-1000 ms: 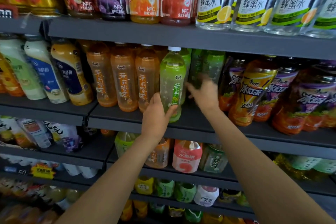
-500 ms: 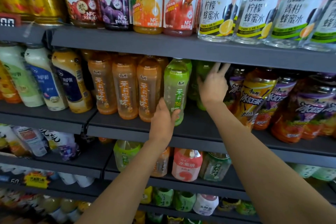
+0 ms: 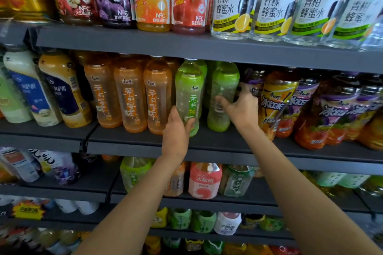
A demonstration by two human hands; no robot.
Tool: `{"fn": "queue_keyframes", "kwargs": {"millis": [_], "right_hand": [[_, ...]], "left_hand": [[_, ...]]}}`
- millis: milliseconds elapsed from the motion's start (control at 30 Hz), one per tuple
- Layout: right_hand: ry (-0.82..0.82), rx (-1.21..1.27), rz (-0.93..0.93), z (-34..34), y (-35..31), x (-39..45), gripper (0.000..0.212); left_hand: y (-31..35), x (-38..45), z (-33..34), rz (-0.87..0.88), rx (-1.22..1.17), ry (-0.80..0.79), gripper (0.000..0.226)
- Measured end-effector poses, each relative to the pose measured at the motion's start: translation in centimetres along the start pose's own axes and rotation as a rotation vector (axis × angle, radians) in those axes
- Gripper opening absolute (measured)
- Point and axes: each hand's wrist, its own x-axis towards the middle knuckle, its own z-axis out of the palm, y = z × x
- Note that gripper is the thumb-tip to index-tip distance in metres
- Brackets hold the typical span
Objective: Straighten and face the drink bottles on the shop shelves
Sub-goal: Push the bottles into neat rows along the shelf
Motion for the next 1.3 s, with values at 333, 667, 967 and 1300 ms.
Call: {"fn": "queue_keyframes", "kwargs": {"millis": [333, 667, 967, 1300], "right_hand": [[-0.238, 0.119, 0.027, -1.3, 0.9, -0.9, 0.060], [-0.406, 0.201, 0.073, -2.1, -0.8, -3.4, 0.061], [-0.207, 0.288, 0.052, 1.2, 1.5, 0.8, 0.037], [-0.212, 0.054, 0.322, 6.6, 0.2, 5.8, 0.040]], "left_hand": [[0.9, -5.4, 0.4, 0.188, 0.037, 0.233, 0.052], [4.3, -3.0, 1.5, 0.160, 0.085, 0.065, 0.078], [4.4, -1.6, -1.0, 0.044, 0.081, -0.028, 0.073], [3.3, -0.3, -1.5, 0.055, 0.071, -0.092, 0.066]]}}
